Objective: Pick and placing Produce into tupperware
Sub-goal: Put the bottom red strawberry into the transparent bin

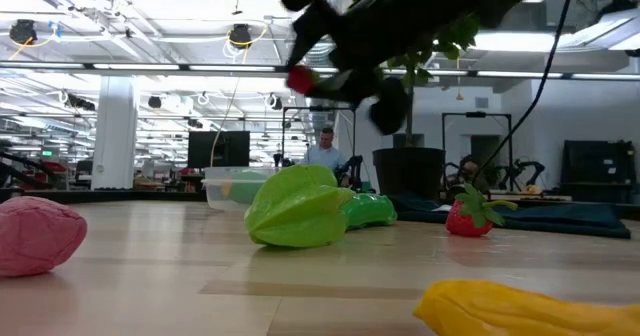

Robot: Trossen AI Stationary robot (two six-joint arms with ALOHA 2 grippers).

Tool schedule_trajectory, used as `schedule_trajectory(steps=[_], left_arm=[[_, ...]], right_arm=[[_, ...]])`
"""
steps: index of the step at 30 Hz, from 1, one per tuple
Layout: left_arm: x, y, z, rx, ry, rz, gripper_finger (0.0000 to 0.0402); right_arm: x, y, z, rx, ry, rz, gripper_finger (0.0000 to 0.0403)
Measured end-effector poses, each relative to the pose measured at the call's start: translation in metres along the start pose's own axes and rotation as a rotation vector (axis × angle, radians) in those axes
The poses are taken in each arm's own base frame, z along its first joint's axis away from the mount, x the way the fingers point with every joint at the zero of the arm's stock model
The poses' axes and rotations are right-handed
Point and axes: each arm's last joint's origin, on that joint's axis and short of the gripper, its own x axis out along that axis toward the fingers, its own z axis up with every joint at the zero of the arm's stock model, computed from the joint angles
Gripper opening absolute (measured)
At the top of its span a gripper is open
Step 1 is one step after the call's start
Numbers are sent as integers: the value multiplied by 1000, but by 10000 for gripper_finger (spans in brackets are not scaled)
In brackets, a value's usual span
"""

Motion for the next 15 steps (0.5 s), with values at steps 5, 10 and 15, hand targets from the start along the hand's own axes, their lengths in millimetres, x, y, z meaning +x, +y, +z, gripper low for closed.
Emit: schedule_trajectory(steps=[5, 10, 15], left_arm=[[0, 1, -1, 12, 8, 6, 256], [0, 1, -1, 13, 9, 7, 256], [0, 1, -1, 13, 9, 7, 256]], right_arm=[[31, -6, -1, 73, -31, 99, 152], [58, -18, 5, 101, -16, 145, 153], [75, -26, 15, 110, -7, 142, 156]])
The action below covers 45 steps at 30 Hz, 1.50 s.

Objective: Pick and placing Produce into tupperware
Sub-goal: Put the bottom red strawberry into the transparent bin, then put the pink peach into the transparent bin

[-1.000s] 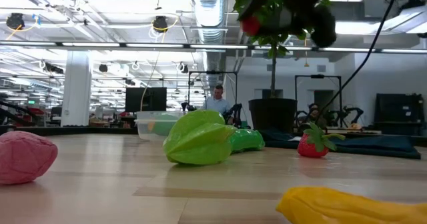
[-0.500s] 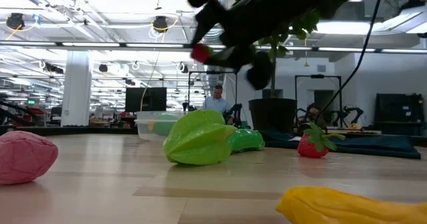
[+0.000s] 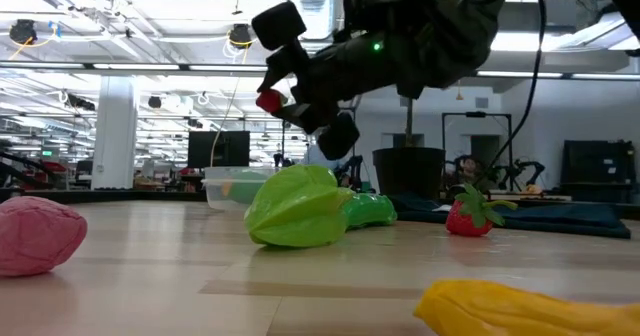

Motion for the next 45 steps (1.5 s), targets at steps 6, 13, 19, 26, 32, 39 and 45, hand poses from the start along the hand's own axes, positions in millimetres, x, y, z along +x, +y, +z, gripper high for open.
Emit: schedule_trajectory(steps=[6, 13, 19, 26, 32, 39, 45], left_arm=[[0, 0, 0, 0, 0, 0, 256], [0, 0, 0, 0, -1, 1, 256], [0, 0, 0, 3, -2, 6, 256], [0, 0, 0, 4, -1, 8, 256], [0, 1, 0, 9, -1, 8, 256], [0, 1, 0, 14, -13, 23, 256], [0, 1, 0, 14, -14, 25, 256]], right_arm=[[9, -5, 6, -20, 30, 20, 150], [10, -6, 6, -41, 49, 30, 153], [9, -5, 5, -82, 61, 40, 159], [9, -6, 4, -102, 72, 28, 162], [8, -5, 5, -144, 70, 30, 173], [6, 4, 16, -200, 66, 31, 188], [6, 6, 23, -213, 68, 20, 188]])
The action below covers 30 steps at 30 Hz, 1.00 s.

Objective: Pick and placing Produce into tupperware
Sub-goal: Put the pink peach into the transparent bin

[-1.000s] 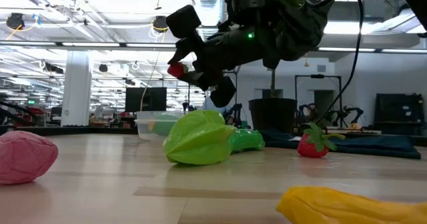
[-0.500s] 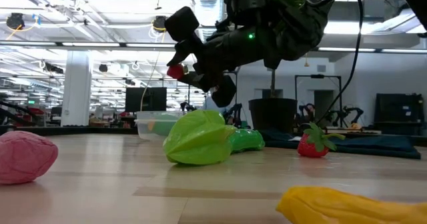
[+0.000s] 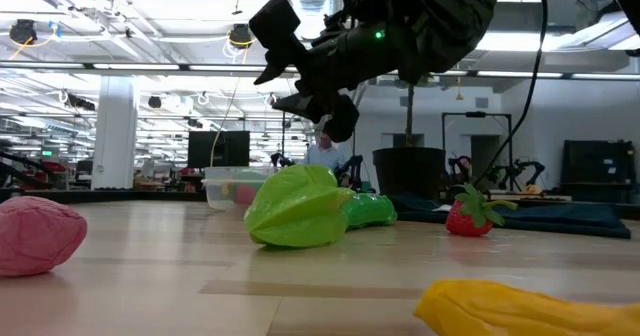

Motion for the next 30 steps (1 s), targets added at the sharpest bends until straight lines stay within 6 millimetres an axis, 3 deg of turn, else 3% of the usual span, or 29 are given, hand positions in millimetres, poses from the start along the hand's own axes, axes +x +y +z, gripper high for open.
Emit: schedule_trajectory(steps=[7, 13, 21, 30], left_arm=[[0, 0, 0, -2, -2, 2, 256], [0, 0, 0, -26, -4, 2, 256], [0, -1, 3, -70, -39, 12, 256], [3, -8, 8, -145, -72, 32, 256]], right_arm=[[-3, 6, 2, -28, 34, 50, 189], [-22, 26, 6, -137, 140, 185, 187], [-73, 53, 25, -354, 340, 182, 178], [-134, 63, 33, -453, 531, 127, 171]])
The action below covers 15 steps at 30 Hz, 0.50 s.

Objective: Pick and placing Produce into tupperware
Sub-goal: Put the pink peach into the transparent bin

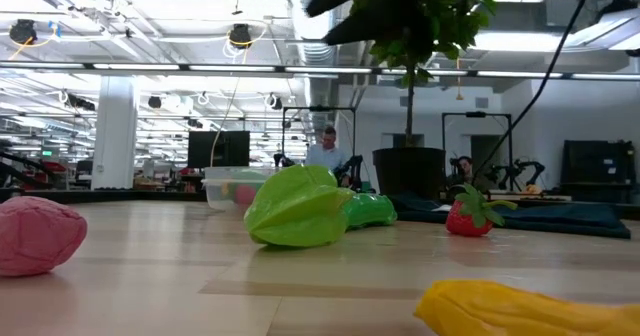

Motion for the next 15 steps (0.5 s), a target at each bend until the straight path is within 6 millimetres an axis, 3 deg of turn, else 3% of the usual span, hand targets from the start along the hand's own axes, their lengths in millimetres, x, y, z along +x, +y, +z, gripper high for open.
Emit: schedule_trajectory(steps=[15], left_arm=[[31, -53, -8, 134, 54, 96, 256]], right_arm=[[-51, 32, -56, 18, 234, 0, 163]])
